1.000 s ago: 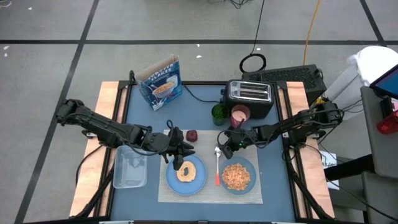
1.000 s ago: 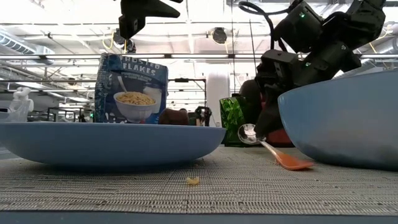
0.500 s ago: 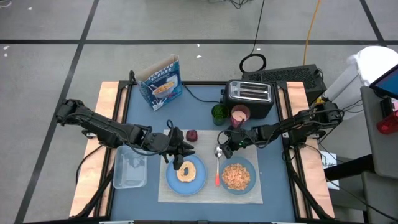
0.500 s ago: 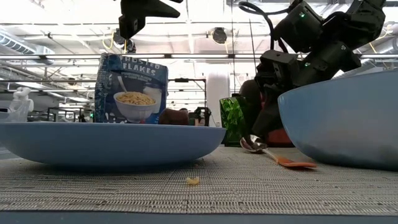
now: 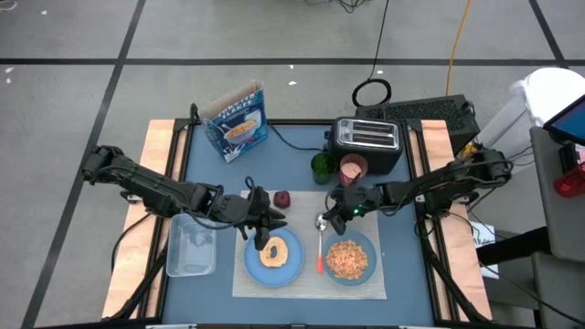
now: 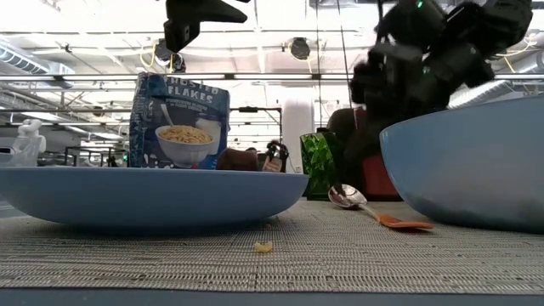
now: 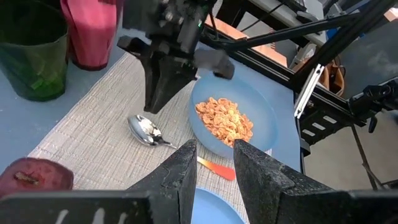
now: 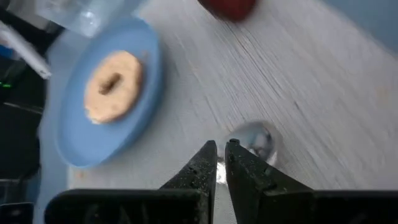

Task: Arrange a breakfast setting
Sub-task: Return to Home Position

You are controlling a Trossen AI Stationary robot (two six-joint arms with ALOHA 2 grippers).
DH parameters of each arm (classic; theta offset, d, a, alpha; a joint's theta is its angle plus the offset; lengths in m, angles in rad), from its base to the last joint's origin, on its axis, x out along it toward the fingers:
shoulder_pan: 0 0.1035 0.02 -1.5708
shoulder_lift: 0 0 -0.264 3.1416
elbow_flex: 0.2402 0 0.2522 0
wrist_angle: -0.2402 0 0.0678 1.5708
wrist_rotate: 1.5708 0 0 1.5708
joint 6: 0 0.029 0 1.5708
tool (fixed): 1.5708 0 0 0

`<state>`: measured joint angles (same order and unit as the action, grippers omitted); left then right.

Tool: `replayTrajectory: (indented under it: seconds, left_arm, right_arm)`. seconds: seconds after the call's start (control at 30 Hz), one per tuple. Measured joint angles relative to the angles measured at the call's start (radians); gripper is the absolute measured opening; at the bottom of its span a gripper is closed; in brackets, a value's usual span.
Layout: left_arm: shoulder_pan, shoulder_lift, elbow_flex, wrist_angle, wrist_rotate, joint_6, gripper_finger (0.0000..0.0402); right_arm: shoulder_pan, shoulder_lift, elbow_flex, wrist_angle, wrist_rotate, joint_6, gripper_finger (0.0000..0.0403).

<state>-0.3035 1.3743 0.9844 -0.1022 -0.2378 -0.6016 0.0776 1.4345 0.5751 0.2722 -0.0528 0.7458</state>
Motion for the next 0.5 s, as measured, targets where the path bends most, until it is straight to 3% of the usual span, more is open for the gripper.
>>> replayTrajectory:
  seconds: [0.2, 0.5]
  left_arm:
    - [0.009, -0.042, -0.001, -0.001, 0.0, 0.047, 0.0111]
    - [0.014, -0.236, -0.001, -0.008, -0.001, 0.218, 0.0111]
  right_arm:
    - [-0.009, -0.159, 0.0, -0.013, -0.001, -0.11, 0.0029]
    - [-0.02, -0.471, 0.0, -0.096, -0.001, -0.194, 0.0029]
